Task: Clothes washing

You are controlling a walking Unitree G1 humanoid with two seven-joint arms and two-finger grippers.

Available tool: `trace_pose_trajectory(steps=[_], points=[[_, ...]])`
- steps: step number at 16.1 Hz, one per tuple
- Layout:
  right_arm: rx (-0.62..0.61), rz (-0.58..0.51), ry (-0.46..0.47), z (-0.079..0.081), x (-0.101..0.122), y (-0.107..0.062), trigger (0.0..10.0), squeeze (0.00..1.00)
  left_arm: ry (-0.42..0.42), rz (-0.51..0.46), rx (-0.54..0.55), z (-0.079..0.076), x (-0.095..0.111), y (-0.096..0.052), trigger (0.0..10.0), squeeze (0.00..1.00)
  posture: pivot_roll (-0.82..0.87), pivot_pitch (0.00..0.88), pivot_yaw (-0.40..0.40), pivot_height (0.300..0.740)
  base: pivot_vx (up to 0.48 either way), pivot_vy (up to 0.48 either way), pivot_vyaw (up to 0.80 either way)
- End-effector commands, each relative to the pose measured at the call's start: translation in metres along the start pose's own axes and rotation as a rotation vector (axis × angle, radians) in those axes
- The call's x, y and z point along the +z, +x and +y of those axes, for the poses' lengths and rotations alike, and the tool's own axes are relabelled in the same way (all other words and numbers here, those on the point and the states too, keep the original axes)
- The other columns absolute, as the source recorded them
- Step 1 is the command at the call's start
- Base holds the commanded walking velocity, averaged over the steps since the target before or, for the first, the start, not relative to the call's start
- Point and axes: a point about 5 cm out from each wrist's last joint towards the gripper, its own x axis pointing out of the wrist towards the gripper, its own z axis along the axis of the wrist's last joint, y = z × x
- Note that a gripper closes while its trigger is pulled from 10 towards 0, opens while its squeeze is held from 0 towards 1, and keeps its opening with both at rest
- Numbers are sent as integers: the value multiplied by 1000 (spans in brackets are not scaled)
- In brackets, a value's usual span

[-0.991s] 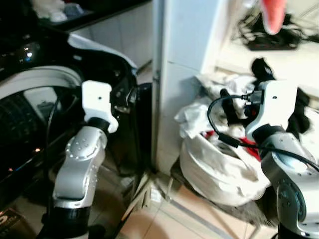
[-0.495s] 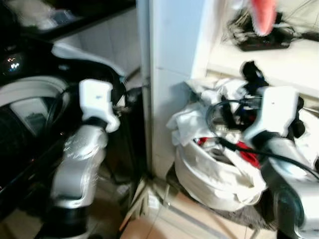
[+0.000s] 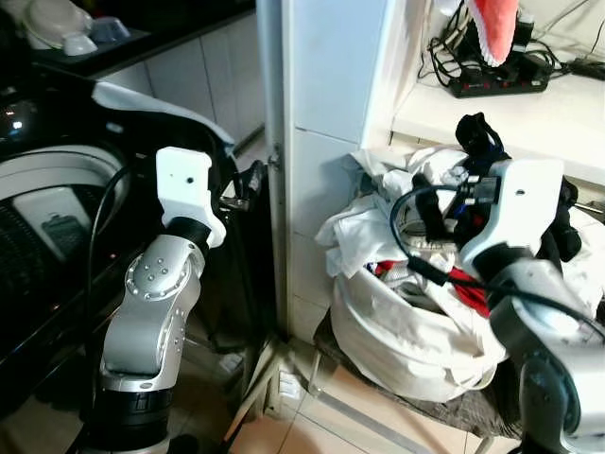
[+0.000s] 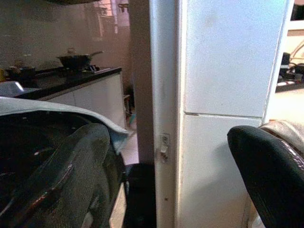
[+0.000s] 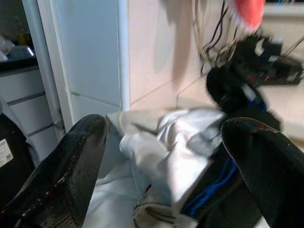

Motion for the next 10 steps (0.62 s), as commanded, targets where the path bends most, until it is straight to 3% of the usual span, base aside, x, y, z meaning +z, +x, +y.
trace_pose_trajectory(steps=[1,4,5,6,10], points=[[-26,33,-8,-6,-3,2,10000,0,4,9,11,0,-1,0,10000,0,-77,0,2,740,0,0,0],[-68,62,-46,-18,0,13,10000,0,-2,31,23,0,-3,2,10000,0,-79,0,-1,740,0,0,0],[-54,46,-49,-22,6,17,10000,694,-9,33,20,-1,-3,3,10000,0,-81,0,-1,740,0,0,0],[-57,41,-52,-25,9,20,10000,1000,-9,34,17,-1,-3,3,10000,0,-81,0,-1,740,0,0,0],[-123,83,-89,-55,18,46,10000,1000,-29,-7,-117,-14,4,6,10000,0,-80,0,-2,740,0,0,0]])
